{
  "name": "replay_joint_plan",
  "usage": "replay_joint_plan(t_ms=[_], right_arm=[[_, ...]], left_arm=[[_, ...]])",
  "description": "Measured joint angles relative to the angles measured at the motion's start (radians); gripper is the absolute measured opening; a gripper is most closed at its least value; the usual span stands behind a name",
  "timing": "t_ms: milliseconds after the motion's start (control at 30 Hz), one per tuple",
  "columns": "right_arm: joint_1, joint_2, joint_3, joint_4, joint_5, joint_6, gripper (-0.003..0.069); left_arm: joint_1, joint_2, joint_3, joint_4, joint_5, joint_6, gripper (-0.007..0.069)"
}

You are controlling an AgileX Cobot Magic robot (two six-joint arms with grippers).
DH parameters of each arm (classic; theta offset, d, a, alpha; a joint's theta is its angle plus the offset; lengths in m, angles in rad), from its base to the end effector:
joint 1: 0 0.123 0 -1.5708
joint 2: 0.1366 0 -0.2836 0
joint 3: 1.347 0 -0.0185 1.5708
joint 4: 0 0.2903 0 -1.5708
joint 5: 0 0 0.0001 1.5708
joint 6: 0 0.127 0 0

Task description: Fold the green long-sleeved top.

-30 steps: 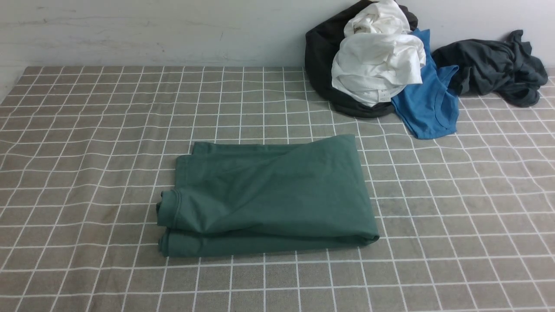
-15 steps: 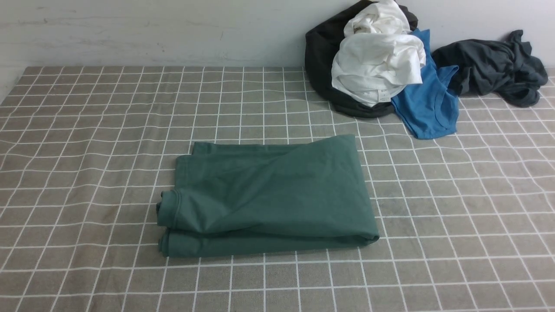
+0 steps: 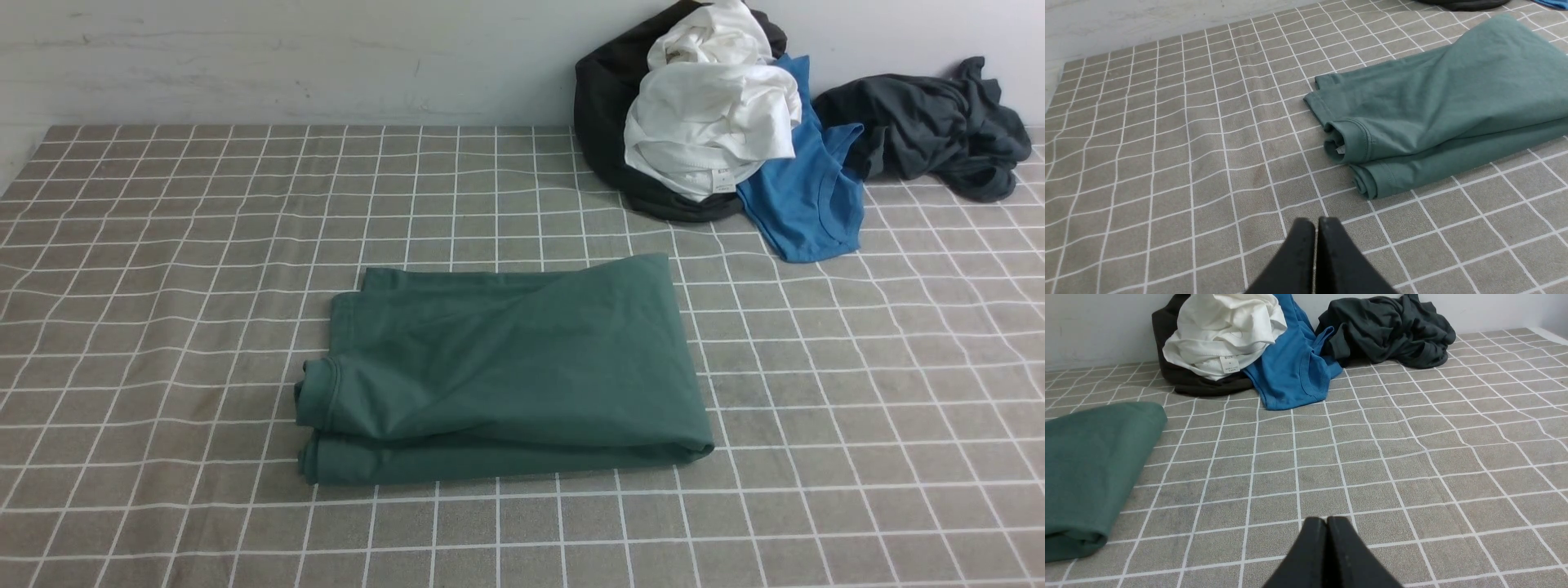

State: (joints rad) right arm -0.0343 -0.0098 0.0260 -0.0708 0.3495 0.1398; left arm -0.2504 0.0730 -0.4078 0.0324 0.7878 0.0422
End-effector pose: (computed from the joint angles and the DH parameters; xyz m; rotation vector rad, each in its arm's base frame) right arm 0.1288 -0.0075 0.1630 0.1162 1.8448 0.0048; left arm 0.0961 -0.0216 0.2723 0.2892 1.9159 -0.1012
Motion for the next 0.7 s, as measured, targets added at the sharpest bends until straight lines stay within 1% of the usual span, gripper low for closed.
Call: replay_joint_plan(t_ms=[567, 633, 667, 700], right_arm=[[0.0, 0.0, 0.0, 0.0, 0.0, 0.0, -0.0014], [0.0, 0.0, 0.0, 0.0, 0.0, 0.0, -0.0014], [0.0, 0.0, 0.0, 0.0, 0.0, 0.0, -0.0014], [0.0, 0.0, 0.0, 0.0, 0.0, 0.0, -0.0014]], left_arm=[[0.0, 0.0, 0.005, 0.007, -0.008, 0.0, -0.0007], [0.007, 0.0, 0.033, -0.009, -0.055, -0.004, -0.0007], [0.019, -0.002, 0.058, -0.018, -0.118, -0.004, -0.0007], [0.025, -0.003, 0.068, -0.019, -0.13, -0.004, -0.0007]])
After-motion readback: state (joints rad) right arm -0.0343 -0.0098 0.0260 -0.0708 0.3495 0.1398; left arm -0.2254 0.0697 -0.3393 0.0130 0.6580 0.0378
